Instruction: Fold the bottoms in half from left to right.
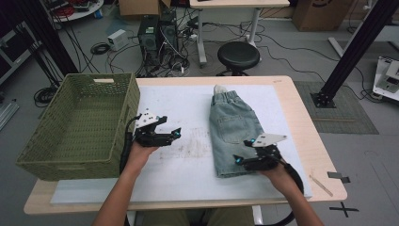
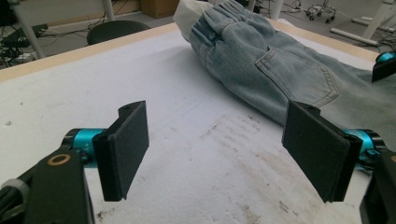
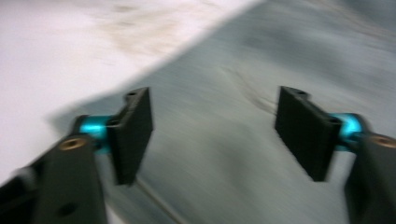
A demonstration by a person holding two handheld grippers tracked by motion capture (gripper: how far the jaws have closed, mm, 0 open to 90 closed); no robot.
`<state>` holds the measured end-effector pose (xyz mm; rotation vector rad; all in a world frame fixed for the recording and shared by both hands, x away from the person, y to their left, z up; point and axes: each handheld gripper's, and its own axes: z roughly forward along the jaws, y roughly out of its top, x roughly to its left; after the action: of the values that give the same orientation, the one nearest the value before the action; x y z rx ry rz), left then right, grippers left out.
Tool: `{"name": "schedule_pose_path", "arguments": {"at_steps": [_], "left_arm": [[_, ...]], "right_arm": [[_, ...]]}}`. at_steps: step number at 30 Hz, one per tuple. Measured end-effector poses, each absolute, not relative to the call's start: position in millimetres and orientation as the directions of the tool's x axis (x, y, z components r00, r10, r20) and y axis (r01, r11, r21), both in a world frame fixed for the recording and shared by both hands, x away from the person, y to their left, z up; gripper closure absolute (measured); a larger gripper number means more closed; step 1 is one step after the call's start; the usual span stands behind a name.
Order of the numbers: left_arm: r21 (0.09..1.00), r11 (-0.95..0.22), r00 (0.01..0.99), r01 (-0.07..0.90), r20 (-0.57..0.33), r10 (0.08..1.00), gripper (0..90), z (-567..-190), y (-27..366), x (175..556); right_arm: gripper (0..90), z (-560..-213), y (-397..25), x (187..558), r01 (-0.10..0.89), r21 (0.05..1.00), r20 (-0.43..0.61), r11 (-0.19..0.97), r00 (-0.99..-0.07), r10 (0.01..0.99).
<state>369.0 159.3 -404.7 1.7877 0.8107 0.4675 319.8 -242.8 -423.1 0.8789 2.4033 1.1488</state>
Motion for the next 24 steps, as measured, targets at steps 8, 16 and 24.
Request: {"name": "schedule_pose_path", "arguments": {"at_steps": [8, 16, 24], "left_arm": [[0.937, -0.189, 0.693, 0.292, -0.071, 0.717, 23.1, -400, 158, 373], [0.936, -0.177, 0.691, 0.303, -0.088, 0.718, 23.1, -401, 161, 376], [0.935, -0.176, 0.688, 0.309, -0.092, 0.72, 23.0, -401, 166, 378]], "right_arm": [[54.2, -435, -293, 316, 0.471, 0.724, -0.093, 0.503, -0.656, 0.749], [58.6, -445, -304, 314, 0.502, 0.704, -0.063, 0.503, -0.66, 0.749], [51.8, -435, -311, 307, 0.476, 0.763, -0.02, 0.437, -0.658, 0.753]]}}
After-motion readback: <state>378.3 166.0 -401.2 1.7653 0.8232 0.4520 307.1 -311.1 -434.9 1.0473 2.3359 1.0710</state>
